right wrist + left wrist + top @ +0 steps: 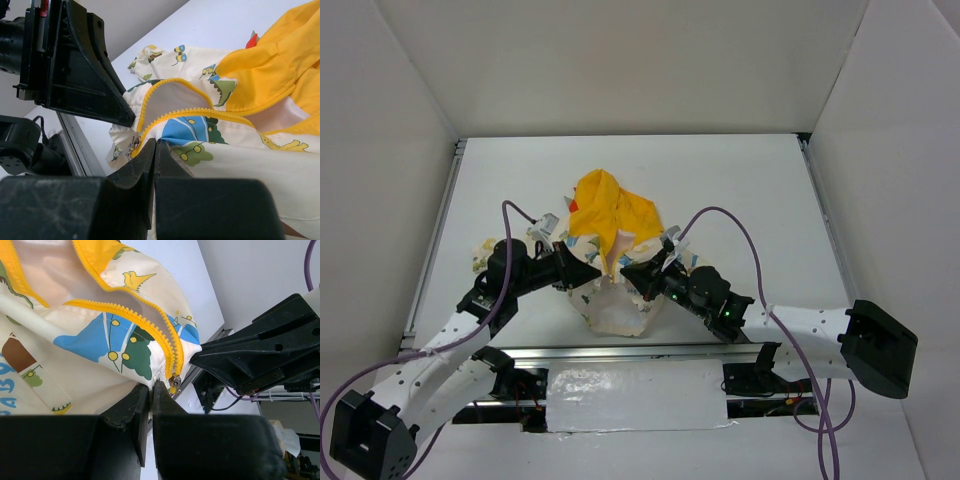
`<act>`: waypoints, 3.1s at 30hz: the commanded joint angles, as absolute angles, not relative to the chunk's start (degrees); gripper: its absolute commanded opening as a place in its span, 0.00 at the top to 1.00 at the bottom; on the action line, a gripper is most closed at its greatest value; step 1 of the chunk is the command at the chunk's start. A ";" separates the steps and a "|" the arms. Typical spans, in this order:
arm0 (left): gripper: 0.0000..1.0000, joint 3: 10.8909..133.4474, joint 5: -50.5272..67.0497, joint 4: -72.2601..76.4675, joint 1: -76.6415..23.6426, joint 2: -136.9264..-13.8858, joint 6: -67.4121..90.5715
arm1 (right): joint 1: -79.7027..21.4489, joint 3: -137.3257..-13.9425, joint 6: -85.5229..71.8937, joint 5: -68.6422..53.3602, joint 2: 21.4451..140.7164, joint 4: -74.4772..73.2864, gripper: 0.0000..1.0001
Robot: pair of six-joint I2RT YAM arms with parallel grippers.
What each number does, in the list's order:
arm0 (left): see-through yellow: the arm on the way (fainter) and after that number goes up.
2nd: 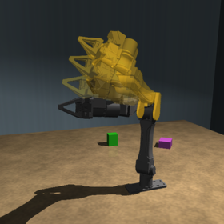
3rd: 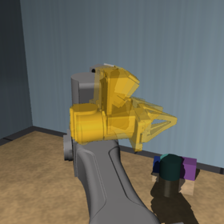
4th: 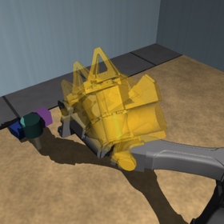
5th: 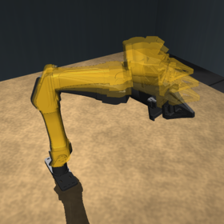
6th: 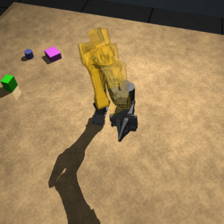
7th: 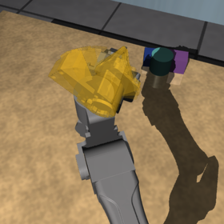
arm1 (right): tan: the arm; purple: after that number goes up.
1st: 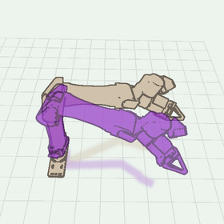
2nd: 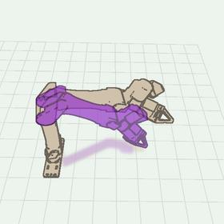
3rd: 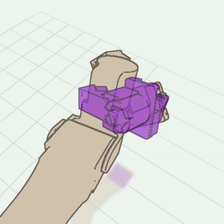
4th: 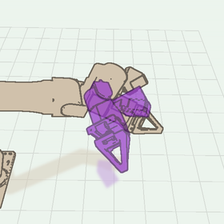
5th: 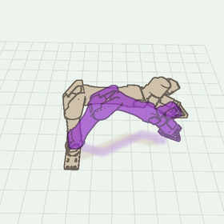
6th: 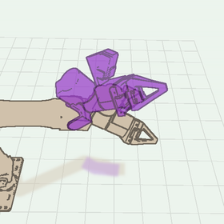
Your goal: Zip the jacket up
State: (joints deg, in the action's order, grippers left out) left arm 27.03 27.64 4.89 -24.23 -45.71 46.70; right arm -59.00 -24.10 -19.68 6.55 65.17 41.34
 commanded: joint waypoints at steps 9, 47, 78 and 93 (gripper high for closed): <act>1.00 29.88 26.63 5.45 -24.52 -45.09 46.14 | -59.24 -26.10 -19.25 5.80 65.56 44.74 1.00; 1.00 27.42 27.77 5.98 -24.52 -45.44 46.14 | -59.24 -29.62 -16.70 8.97 67.06 44.12 1.00; 1.00 31.38 22.76 1.85 -24.52 -44.03 45.70 | -59.33 -26.98 -18.46 7.12 68.64 46.32 1.00; 1.00 31.20 23.47 2.11 -24.52 -44.30 45.79 | -59.24 -28.21 -17.49 8.52 70.05 45.70 1.00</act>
